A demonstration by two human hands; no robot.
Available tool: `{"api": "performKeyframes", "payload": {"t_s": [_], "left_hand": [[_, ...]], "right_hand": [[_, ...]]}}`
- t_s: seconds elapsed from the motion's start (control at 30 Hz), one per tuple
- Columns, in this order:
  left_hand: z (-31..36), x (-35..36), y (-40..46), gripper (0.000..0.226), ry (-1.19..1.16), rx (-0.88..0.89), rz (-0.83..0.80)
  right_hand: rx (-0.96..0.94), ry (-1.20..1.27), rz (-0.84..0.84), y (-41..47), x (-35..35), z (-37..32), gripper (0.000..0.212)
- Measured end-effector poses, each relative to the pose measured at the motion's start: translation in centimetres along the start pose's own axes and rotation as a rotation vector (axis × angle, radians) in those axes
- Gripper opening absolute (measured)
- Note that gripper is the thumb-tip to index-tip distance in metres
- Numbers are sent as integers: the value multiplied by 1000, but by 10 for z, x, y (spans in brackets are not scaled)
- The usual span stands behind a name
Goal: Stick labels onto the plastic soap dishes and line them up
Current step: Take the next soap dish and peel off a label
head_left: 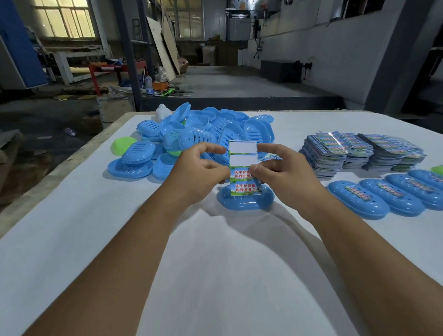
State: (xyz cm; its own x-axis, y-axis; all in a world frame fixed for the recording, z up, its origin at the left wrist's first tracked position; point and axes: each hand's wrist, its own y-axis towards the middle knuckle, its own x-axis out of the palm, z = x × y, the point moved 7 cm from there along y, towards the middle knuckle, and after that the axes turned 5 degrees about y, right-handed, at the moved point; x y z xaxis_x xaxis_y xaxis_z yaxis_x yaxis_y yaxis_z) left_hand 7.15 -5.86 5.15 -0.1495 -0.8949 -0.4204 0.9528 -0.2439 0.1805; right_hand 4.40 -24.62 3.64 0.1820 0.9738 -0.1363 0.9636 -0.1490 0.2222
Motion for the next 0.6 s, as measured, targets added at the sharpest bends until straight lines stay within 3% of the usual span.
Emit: {"api": "performKeyframes", "payload": {"t_s": [0.27,0.37,0.43,0.6], "left_hand": [[2,2,0,41,-120,4,-55],[2,3,0,40,-131,20,-62],[2,4,0,37,-126,30,-50],[2,7,0,36,-100,79,-28]], "right_hand": [[-9,-80,60,-2,-4,-1,53],[-104,-277,130,-2,-7,-8,33],[-142,-264,105,-4,-4,-11,13],[-124,-210,-2,-9,8,-10,10]]}}
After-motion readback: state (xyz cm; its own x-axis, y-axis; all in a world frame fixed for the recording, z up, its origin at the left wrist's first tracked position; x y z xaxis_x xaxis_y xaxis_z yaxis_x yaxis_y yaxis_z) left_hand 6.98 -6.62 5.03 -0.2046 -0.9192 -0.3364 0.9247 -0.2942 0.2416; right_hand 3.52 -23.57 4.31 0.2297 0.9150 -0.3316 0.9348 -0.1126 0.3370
